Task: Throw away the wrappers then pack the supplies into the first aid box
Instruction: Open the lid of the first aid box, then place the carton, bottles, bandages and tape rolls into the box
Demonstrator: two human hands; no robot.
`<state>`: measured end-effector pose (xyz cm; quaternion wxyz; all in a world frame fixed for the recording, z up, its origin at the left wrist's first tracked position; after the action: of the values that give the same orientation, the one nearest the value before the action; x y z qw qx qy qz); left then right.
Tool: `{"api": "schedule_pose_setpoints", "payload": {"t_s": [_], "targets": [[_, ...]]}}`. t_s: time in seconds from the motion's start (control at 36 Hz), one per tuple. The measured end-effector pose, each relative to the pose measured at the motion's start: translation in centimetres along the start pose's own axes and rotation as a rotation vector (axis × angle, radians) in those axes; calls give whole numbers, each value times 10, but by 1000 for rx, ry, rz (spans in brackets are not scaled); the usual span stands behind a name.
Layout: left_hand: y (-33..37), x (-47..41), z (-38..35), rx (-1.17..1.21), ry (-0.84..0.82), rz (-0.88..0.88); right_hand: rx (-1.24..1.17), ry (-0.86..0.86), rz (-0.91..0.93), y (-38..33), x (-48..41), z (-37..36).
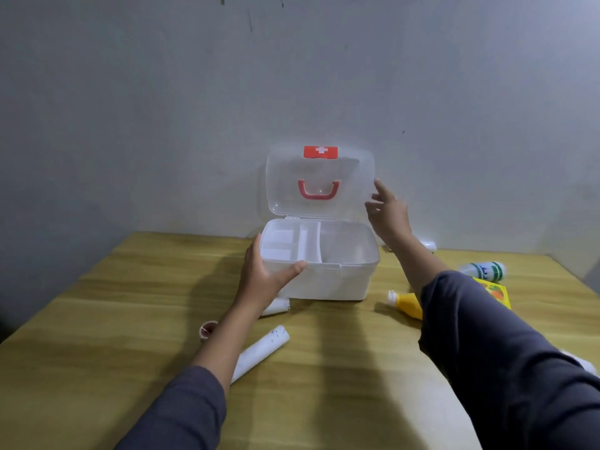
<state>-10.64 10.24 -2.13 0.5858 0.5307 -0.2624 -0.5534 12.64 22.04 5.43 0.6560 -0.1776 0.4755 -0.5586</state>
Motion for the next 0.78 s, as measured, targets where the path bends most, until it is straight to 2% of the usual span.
{"api": "schedule_pose_setpoints", "payload": {"t_s": [0.28,0.5,0.67,0.78], "targets": [[6,2,-4,10,-33,42,300,-192,-77,57,73,74],[4,2,-4,15,-50,67,618,-349,-192,105,101,100],[4,2,-3,1,-73,87,628,-321,-150,100,97,95],[4,1,-3,12,-78,71,573,-231,-49,74,84,86]]}}
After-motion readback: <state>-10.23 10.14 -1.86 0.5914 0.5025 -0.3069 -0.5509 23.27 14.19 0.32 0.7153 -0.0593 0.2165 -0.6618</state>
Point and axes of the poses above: each hand's wrist, its own x-axis away from the middle knuckle, its own z-axis out of the back of the hand, y = z × x, the point moved 5 cm from there along -x, towards the middle knuckle, and after that the axes turned 2 degrees about -x, right-handed, at the moved point
